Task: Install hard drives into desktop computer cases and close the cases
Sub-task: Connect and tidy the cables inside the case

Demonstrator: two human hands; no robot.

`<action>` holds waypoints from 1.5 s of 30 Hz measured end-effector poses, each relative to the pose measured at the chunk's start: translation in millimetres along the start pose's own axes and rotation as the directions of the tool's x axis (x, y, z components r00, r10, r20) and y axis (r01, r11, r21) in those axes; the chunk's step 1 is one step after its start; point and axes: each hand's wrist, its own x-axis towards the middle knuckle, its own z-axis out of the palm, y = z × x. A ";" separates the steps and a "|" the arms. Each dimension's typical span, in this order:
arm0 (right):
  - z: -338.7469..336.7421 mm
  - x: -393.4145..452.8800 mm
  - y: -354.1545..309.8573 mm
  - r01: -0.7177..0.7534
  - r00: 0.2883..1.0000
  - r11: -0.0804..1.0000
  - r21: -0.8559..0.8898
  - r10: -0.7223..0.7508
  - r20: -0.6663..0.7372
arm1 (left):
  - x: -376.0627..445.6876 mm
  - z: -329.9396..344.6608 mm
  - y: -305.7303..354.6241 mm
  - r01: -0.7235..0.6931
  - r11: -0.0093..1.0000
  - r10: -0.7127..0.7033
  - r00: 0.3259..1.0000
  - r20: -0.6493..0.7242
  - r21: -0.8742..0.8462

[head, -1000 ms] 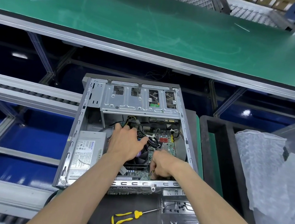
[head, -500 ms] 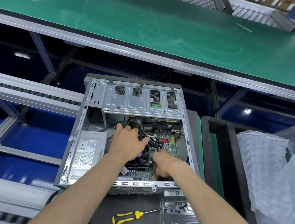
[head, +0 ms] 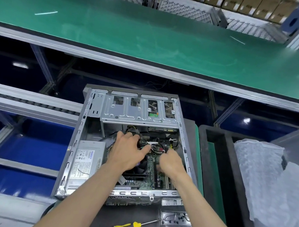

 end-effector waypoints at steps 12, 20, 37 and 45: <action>-1.9 -1.5 0.2 -0.034 0.998 0.731 0.682 -0.014 0.064 | -8.9 -18.9 12.8 -0.037 0.894 -0.020 0.992 -0.122 -0.446; -6.0 -2.4 5.3 -0.006 0.992 0.895 0.446 -0.050 0.115 | -7.2 -19.3 8.1 -0.002 0.810 -0.150 0.966 -0.211 -0.586; 12.4 -15.4 -5.2 0.555 0.832 0.830 0.061 -0.555 -0.024 | 6.2 -5.6 8.7 0.287 0.143 -0.120 0.955 0.271 -0.947; 3.0 -8.3 -4.7 0.335 0.929 0.860 0.386 -0.369 0.017 | 10.8 1.5 43.2 0.458 -0.052 -0.069 0.885 0.461 -0.887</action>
